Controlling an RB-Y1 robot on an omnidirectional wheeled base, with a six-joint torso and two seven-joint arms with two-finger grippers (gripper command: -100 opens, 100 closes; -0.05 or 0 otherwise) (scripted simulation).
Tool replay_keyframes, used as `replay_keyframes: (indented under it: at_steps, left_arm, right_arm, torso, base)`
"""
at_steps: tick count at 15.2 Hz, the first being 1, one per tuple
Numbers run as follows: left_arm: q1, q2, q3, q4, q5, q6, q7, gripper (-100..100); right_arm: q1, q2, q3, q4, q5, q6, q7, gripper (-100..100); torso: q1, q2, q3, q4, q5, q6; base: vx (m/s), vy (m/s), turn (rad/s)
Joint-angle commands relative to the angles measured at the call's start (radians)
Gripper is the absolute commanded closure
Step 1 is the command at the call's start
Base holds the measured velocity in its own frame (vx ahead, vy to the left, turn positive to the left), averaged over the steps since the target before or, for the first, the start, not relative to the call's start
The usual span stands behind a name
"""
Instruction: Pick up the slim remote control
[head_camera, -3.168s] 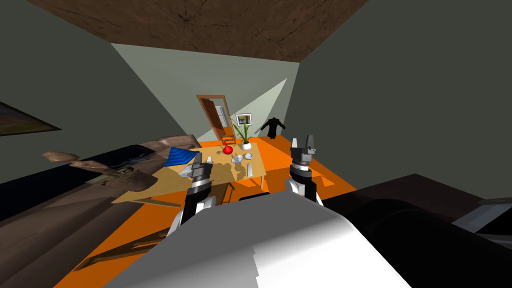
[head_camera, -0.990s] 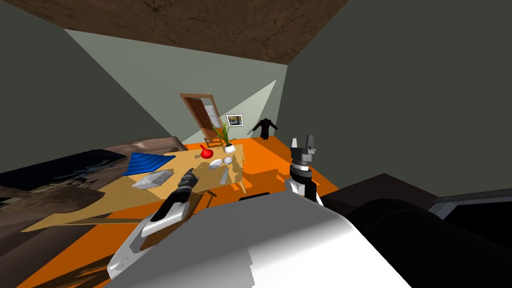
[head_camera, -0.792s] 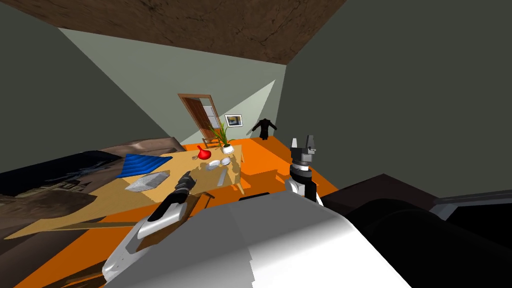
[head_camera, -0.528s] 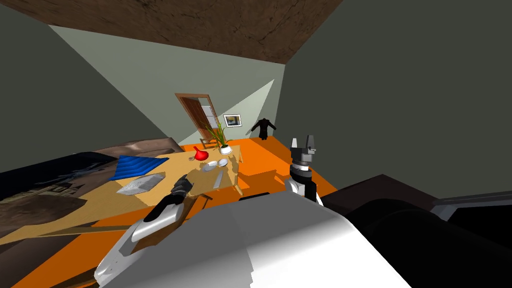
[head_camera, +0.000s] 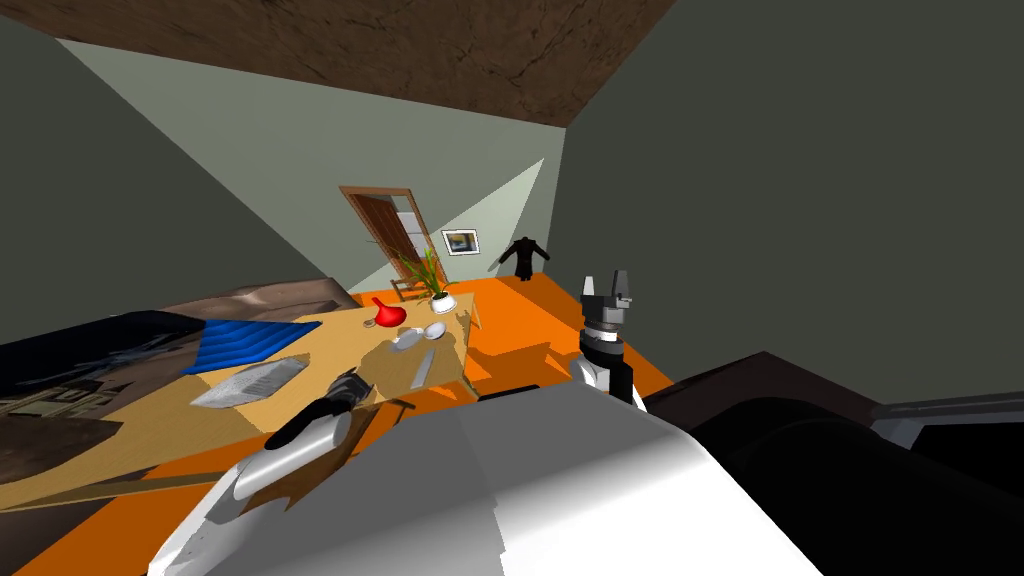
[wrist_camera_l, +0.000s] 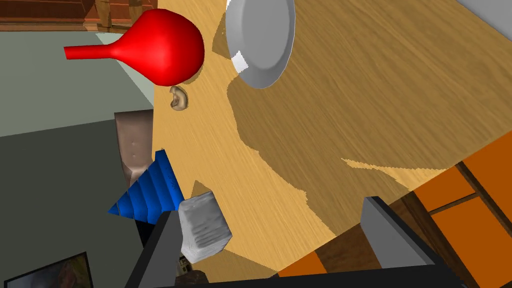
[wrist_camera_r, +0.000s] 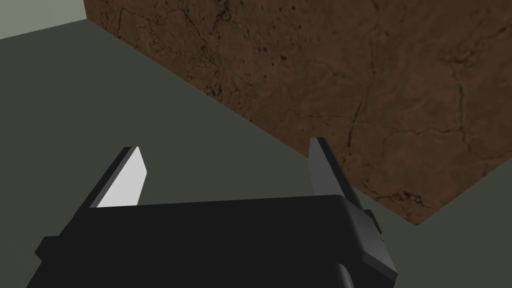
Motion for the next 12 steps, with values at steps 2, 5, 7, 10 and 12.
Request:
replay_keyframes:
  at_steps: [2,5,7,10,12]
  left_arm:
    - [-0.008,-0.003,0.018,0.016,0.007,0.067,0.017,-100]
    - [-0.018,0.005,0.041,0.055,0.029,0.122,0.038,-100]
    - [-0.027,0.012,0.063,0.094,0.051,0.172,0.059,-100]
    - [-0.036,0.018,0.085,0.130,0.073,0.229,0.080,-100]
    - [-0.045,0.023,0.106,0.170,0.094,0.271,0.100,-100]
  right_arm:
    - [0.000,0.000,0.000,0.000,0.000,0.000,0.000,0]
    - [0.000,0.000,0.000,0.000,0.000,0.000,0.000,0]
    - [0.000,0.000,0.000,0.000,0.000,0.000,0.000,0]
    - [0.000,0.000,0.000,0.000,0.000,0.000,0.000,0]
    - [0.000,0.000,0.000,0.000,0.000,0.000,0.000,0]
  torso:
    - [0.000,-0.001,-0.001,0.000,0.000,0.000]
    - [0.003,0.000,0.000,0.000,0.001,0.000]
    - [0.002,-0.002,-0.001,0.000,0.001,0.000]
    - [0.002,-0.002,-0.001,-0.001,0.000,0.000]
    - [0.003,-0.002,-0.001,-0.001,0.001,0.000]
  base:
    - [0.084,-0.086,-0.019]
    - [0.066,-0.048,-0.021]
    - [0.110,-0.084,-0.034]
    - [0.104,-0.059,-0.014]
    - [0.096,-0.053,-0.025]
